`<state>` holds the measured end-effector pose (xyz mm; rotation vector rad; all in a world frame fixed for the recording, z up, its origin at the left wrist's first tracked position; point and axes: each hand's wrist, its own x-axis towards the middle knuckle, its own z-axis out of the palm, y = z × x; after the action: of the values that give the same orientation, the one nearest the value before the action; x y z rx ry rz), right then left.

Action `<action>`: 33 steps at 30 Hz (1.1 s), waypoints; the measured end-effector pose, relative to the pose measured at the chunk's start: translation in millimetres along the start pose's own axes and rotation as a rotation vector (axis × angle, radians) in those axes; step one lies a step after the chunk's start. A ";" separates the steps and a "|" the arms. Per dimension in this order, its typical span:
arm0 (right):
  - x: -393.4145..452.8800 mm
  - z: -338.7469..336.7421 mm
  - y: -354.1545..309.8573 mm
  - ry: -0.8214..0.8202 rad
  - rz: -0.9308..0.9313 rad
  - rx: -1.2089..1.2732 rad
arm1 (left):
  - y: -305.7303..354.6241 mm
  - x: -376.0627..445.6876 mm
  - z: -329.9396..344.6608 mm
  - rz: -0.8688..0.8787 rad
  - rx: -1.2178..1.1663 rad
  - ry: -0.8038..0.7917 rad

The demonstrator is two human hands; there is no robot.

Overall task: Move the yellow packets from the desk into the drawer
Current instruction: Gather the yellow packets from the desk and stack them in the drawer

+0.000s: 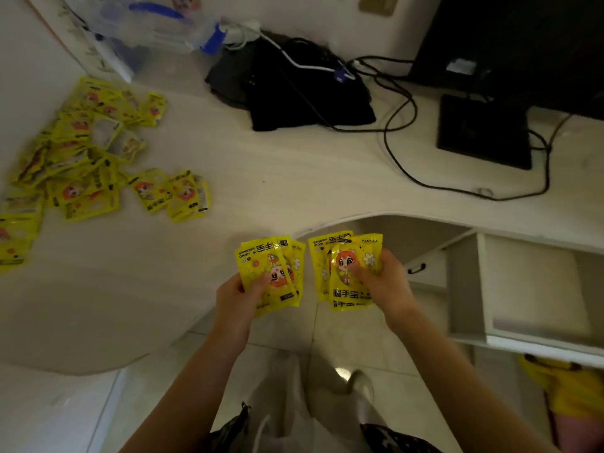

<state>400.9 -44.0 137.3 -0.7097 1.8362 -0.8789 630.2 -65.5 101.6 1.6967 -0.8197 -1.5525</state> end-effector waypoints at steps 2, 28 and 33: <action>-5.2 -21.5 15.2 0.032 0.025 0.035 | -5.0 -7.9 20.4 -0.008 0.029 -0.046; -29.5 -365.1 179.9 0.323 0.144 0.173 | -107.5 -137.1 353.5 -0.087 0.065 -0.243; 3.4 -391.3 183.3 0.343 0.164 0.134 | -109.2 -114.9 401.2 -0.119 0.094 -0.252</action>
<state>22.8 162.0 101.6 -0.3320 2.0787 -1.0515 220.7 62.2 55.8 1.6627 -0.9455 -1.8627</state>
